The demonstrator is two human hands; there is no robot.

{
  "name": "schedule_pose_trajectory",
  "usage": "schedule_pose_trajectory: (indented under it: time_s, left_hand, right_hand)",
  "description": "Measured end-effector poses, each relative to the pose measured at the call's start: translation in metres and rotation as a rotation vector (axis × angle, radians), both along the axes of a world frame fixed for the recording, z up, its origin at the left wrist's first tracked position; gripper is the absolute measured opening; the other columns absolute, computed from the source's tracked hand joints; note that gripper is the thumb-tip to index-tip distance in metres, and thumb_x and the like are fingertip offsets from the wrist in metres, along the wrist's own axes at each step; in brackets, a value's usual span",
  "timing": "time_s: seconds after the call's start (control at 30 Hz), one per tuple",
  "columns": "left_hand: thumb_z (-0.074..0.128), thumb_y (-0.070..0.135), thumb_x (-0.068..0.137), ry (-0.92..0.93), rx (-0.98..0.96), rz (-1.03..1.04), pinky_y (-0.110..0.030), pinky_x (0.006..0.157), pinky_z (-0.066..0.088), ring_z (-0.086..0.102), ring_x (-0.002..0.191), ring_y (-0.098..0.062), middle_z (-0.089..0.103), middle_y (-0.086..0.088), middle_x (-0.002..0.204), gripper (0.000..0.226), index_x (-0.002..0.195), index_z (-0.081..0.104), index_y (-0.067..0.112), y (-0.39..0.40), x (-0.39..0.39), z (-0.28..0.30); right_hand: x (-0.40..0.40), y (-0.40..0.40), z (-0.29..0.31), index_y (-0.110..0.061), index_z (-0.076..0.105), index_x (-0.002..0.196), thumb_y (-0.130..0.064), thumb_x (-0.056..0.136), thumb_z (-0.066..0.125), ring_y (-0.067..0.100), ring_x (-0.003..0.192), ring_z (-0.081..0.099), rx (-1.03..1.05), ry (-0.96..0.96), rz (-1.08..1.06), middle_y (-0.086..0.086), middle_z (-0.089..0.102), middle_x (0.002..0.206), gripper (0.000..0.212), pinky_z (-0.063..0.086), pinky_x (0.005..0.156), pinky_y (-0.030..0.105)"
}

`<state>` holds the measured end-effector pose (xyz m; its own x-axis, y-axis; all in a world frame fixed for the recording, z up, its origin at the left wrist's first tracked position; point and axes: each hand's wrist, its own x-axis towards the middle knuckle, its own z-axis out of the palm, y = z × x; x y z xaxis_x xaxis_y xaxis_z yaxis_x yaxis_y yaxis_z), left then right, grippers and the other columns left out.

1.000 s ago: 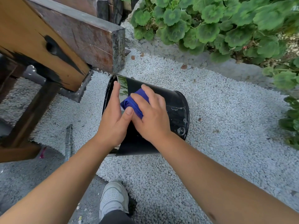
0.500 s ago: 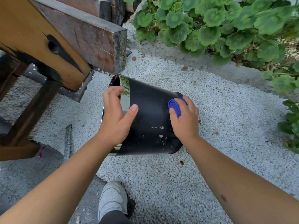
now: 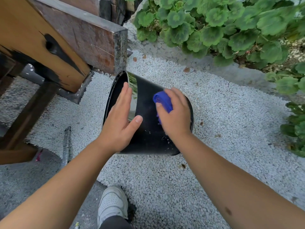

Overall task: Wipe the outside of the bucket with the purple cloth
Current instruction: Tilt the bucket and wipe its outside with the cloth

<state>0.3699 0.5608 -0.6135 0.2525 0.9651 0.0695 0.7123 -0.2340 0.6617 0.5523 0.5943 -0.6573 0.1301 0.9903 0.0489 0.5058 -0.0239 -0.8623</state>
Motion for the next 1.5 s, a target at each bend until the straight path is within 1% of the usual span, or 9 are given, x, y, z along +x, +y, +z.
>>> schedule_pose_trajectory:
  time_s: [0.2, 0.33, 0.6, 0.8, 1.0, 1.17, 1.27, 1.4, 1.5]
  left_hand:
    - [0.022, 0.075, 0.093, -0.106, -0.006, 0.011, -0.019, 0.12, 0.01, 0.005, 0.153, -0.009, 0.004, -0.013, 0.165, 0.099, 0.156, 0.011, 0.0, 0.005, 0.0, -0.002]
    - [0.024, 0.075, 0.093, -0.076, -0.023, 0.008, -0.021, 0.121, 0.007, 0.002, 0.153, -0.012, 0.0, -0.012, 0.166, 0.1, 0.156, 0.009, -0.001, 0.006, -0.006, -0.002]
    - [0.028, 0.073, 0.093, -0.081, -0.054, 0.096, -0.013, 0.117, 0.005, 0.003, 0.153, -0.007, 0.004, -0.003, 0.165, 0.095, 0.158, 0.011, 0.006, 0.004, -0.018, -0.005]
    - [0.047, 0.039, 0.094, -0.082, 0.197, 0.301, -0.017, 0.109, 0.033, 0.045, 0.131, -0.003, 0.052, 0.002, 0.142, 0.053, 0.138, 0.052, 0.011, -0.007, -0.012, -0.005]
    - [0.049, 0.048, 0.092, -0.04, -0.016, 0.142, -0.002, 0.099, 0.033, 0.007, 0.147, 0.009, 0.008, 0.013, 0.165, 0.08, 0.159, 0.01, 0.025, -0.021, -0.009, -0.01]
    - [0.043, 0.051, 0.095, 0.02, 0.003, 0.158, -0.047, 0.114, 0.036, 0.003, 0.149, 0.005, 0.006, 0.011, 0.166, 0.079, 0.16, 0.008, 0.022, -0.009, -0.003, -0.005]
    - [0.04, 0.05, 0.095, -0.014, -0.017, 0.159, -0.051, 0.114, 0.035, 0.005, 0.15, 0.002, 0.005, 0.011, 0.165, 0.077, 0.16, 0.009, 0.02, -0.009, -0.001, -0.004]
    - [0.034, 0.048, 0.097, -0.025, 0.01, 0.158, -0.045, 0.117, 0.027, 0.027, 0.149, -0.027, 0.011, 0.005, 0.162, 0.075, 0.157, 0.016, 0.007, -0.002, 0.002, -0.002]
    - [0.026, 0.055, 0.1, -0.061, 0.025, 0.15, -0.019, 0.12, 0.014, 0.019, 0.148, -0.012, 0.016, -0.004, 0.16, 0.078, 0.155, 0.02, 0.0, 0.005, 0.006, 0.001]
  right_hand:
    - [-0.052, -0.019, 0.019, -0.022, 0.066, 0.123, -0.047, 0.09, 0.056, 0.034, 0.121, 0.045, 0.259, -0.092, 0.182, 0.011, 0.047, 0.144, 0.043, 0.035, 0.105, 0.035]
    - [-0.044, -0.019, 0.0, -0.018, 0.067, 0.121, -0.038, 0.09, 0.061, 0.037, 0.117, 0.048, 0.285, -0.167, 0.146, 0.014, 0.049, 0.142, 0.037, 0.039, 0.103, 0.041]
    - [0.004, -0.017, -0.044, -0.025, 0.063, 0.126, -0.037, 0.091, 0.054, 0.032, 0.121, 0.043, 0.009, -0.25, -0.027, 0.004, 0.044, 0.147, 0.037, 0.039, 0.098, 0.035]
    - [0.026, -0.014, -0.057, -0.032, 0.056, 0.129, -0.053, 0.088, 0.038, 0.028, 0.127, 0.037, -0.084, -0.261, -0.076, -0.001, 0.039, 0.15, 0.049, 0.041, 0.094, 0.035]
    - [0.037, -0.014, -0.058, -0.033, 0.046, 0.135, -0.046, 0.086, 0.049, 0.03, 0.126, 0.034, -0.102, -0.316, -0.013, 0.0, 0.034, 0.15, 0.051, 0.038, 0.102, 0.047]
    - [0.048, 0.002, -0.045, -0.025, 0.054, 0.132, -0.022, 0.08, 0.059, 0.027, 0.119, 0.049, -0.162, -0.254, -0.031, 0.0, 0.046, 0.141, 0.053, 0.041, 0.104, 0.04]
    - [0.04, 0.004, -0.024, -0.027, 0.057, 0.127, -0.021, 0.076, 0.062, 0.013, 0.11, 0.054, -0.171, -0.129, -0.076, -0.008, 0.053, 0.131, 0.052, 0.046, 0.1, 0.038]
    - [-0.009, -0.002, 0.018, -0.029, 0.06, 0.118, -0.03, 0.07, 0.057, 0.009, 0.108, 0.053, 0.083, 0.01, 0.038, -0.008, 0.057, 0.126, 0.048, 0.044, 0.098, 0.027]
    - [-0.046, -0.016, 0.027, -0.022, 0.067, 0.114, -0.034, 0.08, 0.055, 0.025, 0.112, 0.052, 0.275, -0.08, 0.163, 0.005, 0.056, 0.134, 0.038, 0.038, 0.102, 0.033]
